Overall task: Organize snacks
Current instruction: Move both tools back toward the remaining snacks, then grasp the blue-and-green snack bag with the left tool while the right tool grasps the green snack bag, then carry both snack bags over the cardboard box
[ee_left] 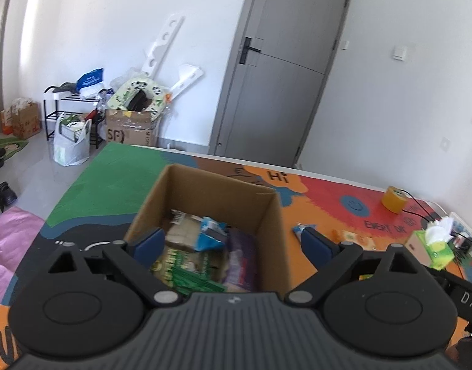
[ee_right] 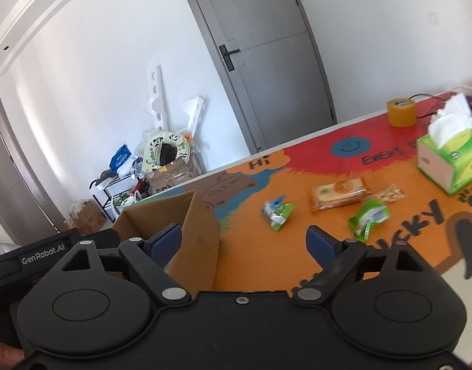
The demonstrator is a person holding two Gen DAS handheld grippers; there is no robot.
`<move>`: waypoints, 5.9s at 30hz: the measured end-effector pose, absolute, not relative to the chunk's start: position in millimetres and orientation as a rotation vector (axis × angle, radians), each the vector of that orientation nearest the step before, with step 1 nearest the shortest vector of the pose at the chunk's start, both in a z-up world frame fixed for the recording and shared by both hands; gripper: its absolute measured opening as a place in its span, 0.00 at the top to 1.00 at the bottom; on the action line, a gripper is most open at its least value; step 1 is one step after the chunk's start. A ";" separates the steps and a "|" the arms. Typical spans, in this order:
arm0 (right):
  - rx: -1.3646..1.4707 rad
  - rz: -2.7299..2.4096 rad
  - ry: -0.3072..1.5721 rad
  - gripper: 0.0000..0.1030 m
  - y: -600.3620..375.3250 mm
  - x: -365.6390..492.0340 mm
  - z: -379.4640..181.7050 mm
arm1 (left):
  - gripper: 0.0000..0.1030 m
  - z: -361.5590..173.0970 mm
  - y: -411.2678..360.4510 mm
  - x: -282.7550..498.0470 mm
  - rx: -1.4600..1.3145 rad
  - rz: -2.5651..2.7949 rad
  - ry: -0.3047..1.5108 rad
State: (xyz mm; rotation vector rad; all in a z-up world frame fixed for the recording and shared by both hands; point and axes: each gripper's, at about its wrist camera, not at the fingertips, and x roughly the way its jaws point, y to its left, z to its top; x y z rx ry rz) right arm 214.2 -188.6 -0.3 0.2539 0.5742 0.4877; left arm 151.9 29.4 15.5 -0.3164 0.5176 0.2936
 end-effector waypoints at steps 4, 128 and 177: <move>0.245 0.481 0.552 0.14 -202.6 207.4 4.9 | 0.08 17.8 13.8 151.3 -0.303 0.267 0.515; 0.391 0.397 0.764 0.69 -260.3 312.7 -88.7 | 0.65 -74.9 -67.8 274.1 -0.313 0.139 0.671; 0.256 0.607 0.591 0.69 -156.1 209.7 -9.8 | 0.65 4.0 49.3 112.5 -0.421 0.254 0.433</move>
